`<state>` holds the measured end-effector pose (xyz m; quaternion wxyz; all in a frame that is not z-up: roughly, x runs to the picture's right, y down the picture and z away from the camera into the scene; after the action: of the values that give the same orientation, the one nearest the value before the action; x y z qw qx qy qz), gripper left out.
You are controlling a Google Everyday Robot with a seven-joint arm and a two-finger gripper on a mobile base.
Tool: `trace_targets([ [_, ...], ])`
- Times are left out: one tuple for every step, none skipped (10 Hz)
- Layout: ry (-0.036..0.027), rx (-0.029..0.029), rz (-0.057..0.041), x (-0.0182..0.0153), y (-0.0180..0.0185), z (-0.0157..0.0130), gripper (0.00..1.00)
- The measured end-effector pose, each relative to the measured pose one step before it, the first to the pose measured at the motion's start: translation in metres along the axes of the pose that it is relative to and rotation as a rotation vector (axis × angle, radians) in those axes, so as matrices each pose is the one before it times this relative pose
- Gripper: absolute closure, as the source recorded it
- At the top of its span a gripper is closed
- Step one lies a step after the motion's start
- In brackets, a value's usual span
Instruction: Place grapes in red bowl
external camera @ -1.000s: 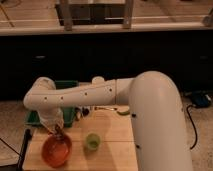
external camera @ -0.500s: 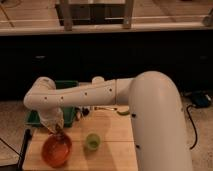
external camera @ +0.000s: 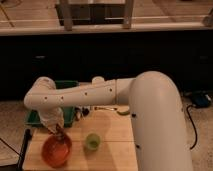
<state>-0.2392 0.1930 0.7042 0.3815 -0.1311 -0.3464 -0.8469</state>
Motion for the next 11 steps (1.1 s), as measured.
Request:
trace_targets([
  [-0.00045, -0.00083, -0.00469, 0.00001, 0.00060, 0.00014, 1.00],
  [-0.00024, -0.00044, -0.00944, 0.00018, 0.00038, -0.00013, 1.00],
  [-0.00006, -0.00065, -0.00516, 0.00021, 0.00039, -0.00015, 1.00],
  [-0.00057, -0.00099, -0.01125, 0.00030, 0.00086, -0.00025, 1.00],
  [-0.00035, -0.00101, -0.00484, 0.00013, 0.00047, 0.00000, 1.00],
  [-0.00010, -0.00060, -0.00604, 0.00019, 0.00041, -0.00019, 1.00],
  [-0.00081, -0.00028, -0.01552, -0.00041, -0.00012, 0.00046, 1.00],
  [0.00006, 0.00009, -0.00574, 0.00015, 0.00003, 0.00014, 1.00],
  [0.00008, 0.00047, -0.00190, 0.00031, 0.00015, -0.00003, 1.00],
  [0.00008, -0.00021, -0.00338, 0.00028, 0.00032, -0.00017, 1.00],
  [-0.00079, -0.00026, -0.00412, -0.00001, 0.00038, 0.00016, 1.00],
])
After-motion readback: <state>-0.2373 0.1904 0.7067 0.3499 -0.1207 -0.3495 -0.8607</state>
